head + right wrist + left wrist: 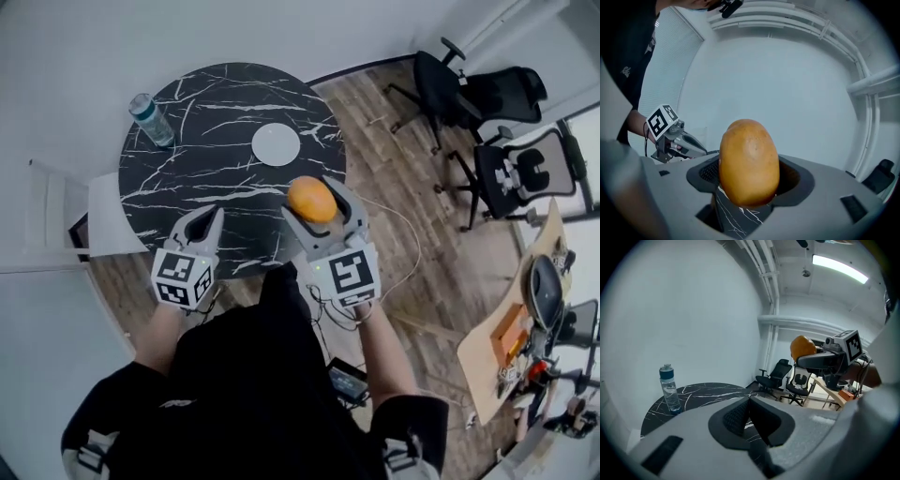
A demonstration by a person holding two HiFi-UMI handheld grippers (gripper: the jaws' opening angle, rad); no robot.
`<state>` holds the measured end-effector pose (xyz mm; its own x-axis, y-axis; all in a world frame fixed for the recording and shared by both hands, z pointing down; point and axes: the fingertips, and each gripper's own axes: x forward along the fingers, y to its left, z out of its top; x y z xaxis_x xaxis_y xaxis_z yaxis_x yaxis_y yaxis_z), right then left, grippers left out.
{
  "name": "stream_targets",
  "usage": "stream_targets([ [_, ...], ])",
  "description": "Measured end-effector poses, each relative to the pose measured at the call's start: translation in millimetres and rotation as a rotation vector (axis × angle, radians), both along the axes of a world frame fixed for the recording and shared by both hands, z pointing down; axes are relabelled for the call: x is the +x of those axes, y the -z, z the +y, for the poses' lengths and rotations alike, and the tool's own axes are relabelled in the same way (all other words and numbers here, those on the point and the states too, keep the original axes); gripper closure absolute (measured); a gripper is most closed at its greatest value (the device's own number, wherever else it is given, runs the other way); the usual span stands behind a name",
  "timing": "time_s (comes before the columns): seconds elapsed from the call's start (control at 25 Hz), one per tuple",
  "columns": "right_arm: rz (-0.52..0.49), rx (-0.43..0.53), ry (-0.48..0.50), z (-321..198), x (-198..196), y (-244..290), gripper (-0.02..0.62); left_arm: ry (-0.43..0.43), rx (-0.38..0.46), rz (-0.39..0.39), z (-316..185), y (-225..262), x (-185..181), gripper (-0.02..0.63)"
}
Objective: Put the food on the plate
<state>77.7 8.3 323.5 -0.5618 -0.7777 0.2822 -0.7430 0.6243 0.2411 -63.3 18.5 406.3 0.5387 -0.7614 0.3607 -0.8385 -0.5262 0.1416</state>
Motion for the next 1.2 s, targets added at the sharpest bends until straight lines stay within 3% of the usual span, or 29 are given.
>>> stream_targets([
  [0.32,0.192,-0.16,0.24,-75,-1,-32,0.299,0.078,-0.123,0.002,-41,-35,11,0.606],
  [0.64,0.555,-0.283,0.462,-128,-3,-91,0.299,0.127,-0.211,-0.002,-68,-65,21,0.606],
  [0.92,0.687,-0.372,0.514,-167,-12,-151,0.299,0.239,-0.273,0.004,-93,-96,6,0.606],
  [1.2,0.804,-0.343,0.592,-200,-26,-197,0.299,0.315,-0.35,-0.009,-106,-131,-5,0.606],
])
